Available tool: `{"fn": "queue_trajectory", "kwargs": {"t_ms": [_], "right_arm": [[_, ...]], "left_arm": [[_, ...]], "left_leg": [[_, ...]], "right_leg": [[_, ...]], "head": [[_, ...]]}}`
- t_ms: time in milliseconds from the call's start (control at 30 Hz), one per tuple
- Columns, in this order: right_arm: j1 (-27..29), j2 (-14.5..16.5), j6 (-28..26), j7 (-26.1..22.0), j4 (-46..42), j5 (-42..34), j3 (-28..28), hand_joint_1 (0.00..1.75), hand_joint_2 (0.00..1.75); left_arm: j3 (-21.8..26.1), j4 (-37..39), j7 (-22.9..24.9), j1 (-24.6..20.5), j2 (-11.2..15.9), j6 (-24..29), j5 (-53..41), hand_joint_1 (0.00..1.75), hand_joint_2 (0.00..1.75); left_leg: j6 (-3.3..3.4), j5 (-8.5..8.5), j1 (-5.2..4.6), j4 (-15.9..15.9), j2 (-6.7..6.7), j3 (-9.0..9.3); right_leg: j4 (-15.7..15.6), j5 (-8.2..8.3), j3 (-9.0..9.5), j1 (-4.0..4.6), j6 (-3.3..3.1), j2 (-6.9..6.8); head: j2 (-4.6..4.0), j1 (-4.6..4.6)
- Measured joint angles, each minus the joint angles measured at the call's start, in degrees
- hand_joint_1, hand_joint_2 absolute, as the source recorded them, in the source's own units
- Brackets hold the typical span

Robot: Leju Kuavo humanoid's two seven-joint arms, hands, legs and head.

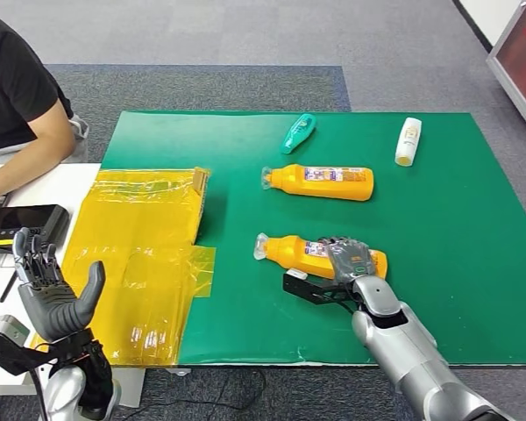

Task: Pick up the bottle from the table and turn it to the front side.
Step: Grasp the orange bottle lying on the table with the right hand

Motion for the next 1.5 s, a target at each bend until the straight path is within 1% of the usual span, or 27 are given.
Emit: {"fn": "queue_trajectory", "kwargs": {"t_ms": [200,267,333,367,400,433,467,533,567,600,633,667,733,833,933,1167,1300,1400,1500], "right_arm": [[-0.1,0.0,-0.2,-0.1,0.1,-0.8,0.0,1.75,1.75],[-0.1,0.1,-1.4,-0.5,0.2,-1.2,0.0,1.75,1.75],[0.0,0.2,-4.4,-2.7,0.6,-3.2,-0.1,1.75,1.75],[-0.1,0.3,-6.0,-5.3,0.9,-5.8,-0.5,1.75,1.75],[-0.2,0.5,-7.0,-9.3,1.4,-9.8,-1.1,1.75,1.75],[-0.5,0.7,-6.5,-15.1,1.9,-15.9,-2.0,1.75,1.75],[-0.9,1.2,-4.1,-22.3,2.4,-23.8,-3.5,1.75,1.75],[-1.0,2.7,5.0,-37.1,2.9,-40.2,-7.2,1.75,1.75],[-0.9,3.6,9.7,-42.3,3.0,-46.4,-8.8,1.75,1.75],[-0.8,4.6,13.5,-44.9,2.9,-50.6,-10.0,1.75,1.75],[-0.7,5.5,16.1,-45.3,2.7,-53.3,-10.7,1.75,1.75],[-0.5,6.2,18.2,-44.7,2.4,-55.6,-11.3,1.75,1.75],[-0.1,7.3,20.7,-43.0,1.5,-59.3,-11.7,1.75,1.75],[0.6,8.0,21.9,-42.4,0.0,-62.5,-11.8,1.75,1.75],[1.3,8.5,22.0,-42.2,-1.8,-63.3,-11.7,1.75,1.75],[1.8,9.3,20.3,-41.8,-5.7,-63.5,-10.7,1.75,1.75],[1.8,9.9,16.6,-41.6,-6.0,-61.7,-9.4,1.75,1.75],[2.0,10.0,13.6,-41.7,-6.3,-60.0,-8.0,1.75,1.75],[2.4,10.0,11.9,-41.9,-6.7,-58.5,-6.7,1.75,1.75]], "left_arm": [[0.0,0.0,0.0,0.0,0.0,-0.1,0.0,0.00,1.75],[0.0,0.0,0.0,0.0,0.0,-0.1,0.0,0.00,1.75],[0.0,0.0,0.0,-0.1,0.0,-0.1,0.0,0.00,1.75],[0.0,0.0,0.0,-0.2,0.0,-0.2,0.1,0.00,1.75],[-0.1,0.0,0.0,-0.4,0.0,-0.5,0.3,0.00,1.75],[-0.1,0.1,0.0,-0.8,0.0,-1.1,0.8,0.00,1.75],[-0.2,0.3,0.0,-1.3,0.0,-2.2,1.6,0.00,1.75],[-0.4,1.0,0.0,-3.0,-0.2,-5.1,3.8,0.00,1.75],[-0.4,1.6,0.0,-3.9,-0.4,-6.5,4.8,0.00,1.75],[-0.4,2.3,0.0,-4.7,-0.5,-7.6,5.5,0.00,1.75],[-0.4,3.0,0.0,-5.4,-0.7,-8.4,6.2,0.00,1.75],[-0.5,3.9,0.0,-6.1,-0.8,-9.0,6.9,0.00,1.75],[-0.7,5.9,0.0,-7.3,-1.0,-9.8,8.5,0.00,1.75],[-1.1,9.2,0.0,-8.8,-1.0,-10.8,10.8,0.00,1.75],[-1.4,11.9,0.0,-10.1,-1.0,-11.6,12.1,0.00,1.75],[-2.3,15.7,0.0,-12.2,-1.0,-12.0,12.3,0.00,1.75],[-3.8,17.6,0.0,-13.4,-1.0,-11.4,12.3,0.00,1.75],[-5.3,18.6,0.0,-14.3,-0.8,-11.9,13.6,0.00,1.75],[-6.9,18.9,0.2,-15.5,-0.5,-12.3,14.2,0.00,1.75]], "left_leg": [[0.00,0.00,0.00,0.0,0.00,0.00],[0.00,0.00,0.00,0.0,0.00,0.00],[0.01,0.01,0.00,0.0,0.00,-0.02],[0.01,0.02,0.00,0.0,0.00,-0.03],[0.01,0.02,0.00,0.0,0.00,-0.04],[0.01,0.02,0.00,0.0,0.01,-0.03],[-0.01,0.02,0.00,0.0,0.02,-0.03],[-0.04,0.05,0.00,0.0,0.02,-0.05],[-0.05,0.07,0.00,0.0,0.02,-0.07],[-0.07,0.09,0.00,0.0,0.01,-0.09],[-0.09,0.10,0.00,0.0,0.01,-0.10],[-0.10,0.11,0.01,0.0,0.01,-0.11],[-0.10,0.12,0.02,0.0,-0.01,-0.16],[-0.09,0.13,0.02,0.0,-0.02,-0.25],[-0.09,0.12,0.01,0.0,0.00,-0.30],[-0.10,0.11,0.01,0.0,-0.01,-0.38],[-0.10,0.11,0.01,0.0,-0.01,-0.39],[-0.10,0.11,0.01,0.0,-0.01,-0.39],[-0.10,0.11,0.01,0.0,-0.01,-0.40]], "right_leg": [[0.0,0.00,0.01,0.00,0.00,0.00],[0.0,0.00,0.01,0.00,0.00,0.00],[0.0,0.01,0.00,0.00,0.01,0.00],[0.0,0.02,-0.01,0.00,0.00,0.00],[0.0,0.04,-0.03,-0.01,-0.02,0.00],[0.0,0.07,-0.04,0.00,-0.05,0.01],[0.0,0.09,-0.05,0.00,-0.07,0.02],[0.0,0.10,-0.08,0.00,-0.08,0.03],[0.0,0.10,-0.11,0.00,-0.09,0.03],[0.0,0.10,-0.15,0.01,-0.09,0.03],[0.1,0.09,-0.18,0.01,-0.10,0.02],[0.1,0.08,-0.20,0.02,-0.11,0.02],[0.1,0.06,-0.22,0.02,-0.10,0.00],[0.1,0.08,-0.27,0.01,-0.09,-0.01],[0.1,0.08,-0.32,0.00,-0.09,-0.01],[0.1,0.07,-0.42,0.01,-0.10,-0.01],[0.1,0.07,-0.43,0.02,-0.10,-0.01],[0.1,0.07,-0.43,0.02,-0.10,-0.01],[0.1,0.08,-0.43,0.01,-0.10,-0.01]], "head": [[0.00,0.00],[0.00,0.00],[0.01,0.01],[0.01,0.01],[0.01,0.01],[0.01,0.01],[0.00,0.01],[0.00,0.02],[0.00,0.01],[0.00,-0.01],[0.00,-0.01],[0.00,-0.02],[0.00,-0.01],[0.00,0.02],[0.00,0.01],[0.00,0.00],[0.00,0.00],[0.00,0.01],[0.00,0.01]]}}
